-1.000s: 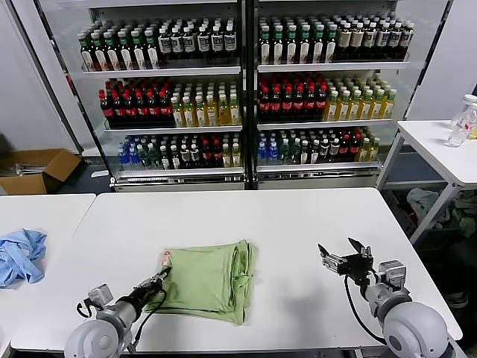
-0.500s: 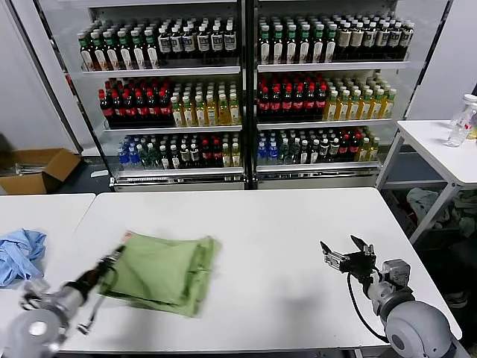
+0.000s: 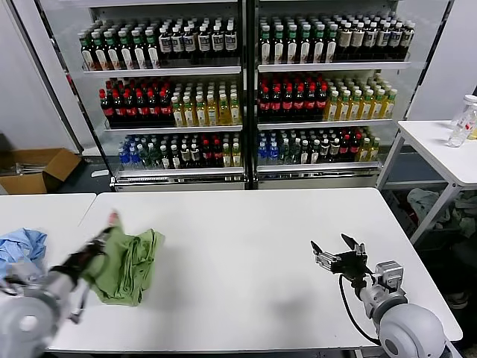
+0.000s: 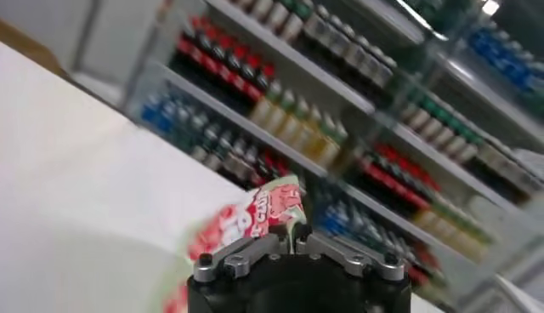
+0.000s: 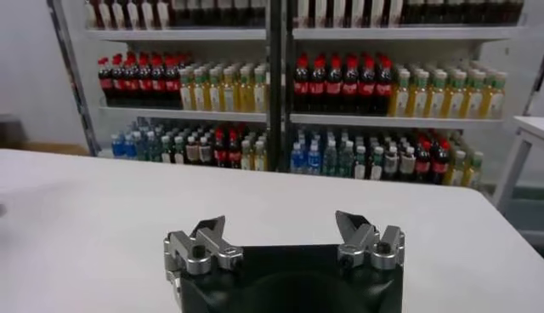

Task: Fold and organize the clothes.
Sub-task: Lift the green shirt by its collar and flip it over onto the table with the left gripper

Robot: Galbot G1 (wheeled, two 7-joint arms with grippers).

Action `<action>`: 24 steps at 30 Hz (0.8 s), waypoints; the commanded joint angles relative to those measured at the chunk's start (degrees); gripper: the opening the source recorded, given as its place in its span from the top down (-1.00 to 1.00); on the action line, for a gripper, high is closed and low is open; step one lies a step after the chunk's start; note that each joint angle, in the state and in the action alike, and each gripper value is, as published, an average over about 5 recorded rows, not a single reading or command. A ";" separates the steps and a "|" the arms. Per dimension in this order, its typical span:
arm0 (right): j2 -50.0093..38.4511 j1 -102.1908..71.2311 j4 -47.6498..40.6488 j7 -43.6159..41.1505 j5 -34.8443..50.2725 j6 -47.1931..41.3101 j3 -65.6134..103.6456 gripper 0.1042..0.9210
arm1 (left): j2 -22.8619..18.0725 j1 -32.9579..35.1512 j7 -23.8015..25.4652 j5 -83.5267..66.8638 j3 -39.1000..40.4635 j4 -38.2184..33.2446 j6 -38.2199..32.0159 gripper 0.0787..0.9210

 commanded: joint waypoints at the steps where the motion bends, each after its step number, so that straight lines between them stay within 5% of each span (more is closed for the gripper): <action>1: 0.06 0.16 1.08 -0.30 -0.78 0.60 -0.82 -0.76 | -20.88 -8.42 -6.53 1.98 28.80 -1.67 -0.21 0.95; 5: 0.15 0.76 0.49 -0.46 -0.75 1.00 -1.32 -0.76 | -27.10 -10.53 -6.33 3.55 33.66 4.36 -1.13 0.95; 10: 0.27 2.49 -0.31 -0.62 -0.78 1.14 -3.42 -0.76 | -30.25 -14.35 -5.43 10.07 34.69 11.38 -1.84 0.95; 15: 1.00 5.01 -1.71 -0.54 -0.77 1.02 -6.32 -0.76 | -29.20 -13.82 -3.40 15.10 34.54 10.94 -3.13 0.90; 24: 6.55 14.29 -9.50 0.30 0.17 -0.29 -17.82 -0.76 | -22.31 -8.76 -0.91 15.68 26.93 3.19 -6.17 0.32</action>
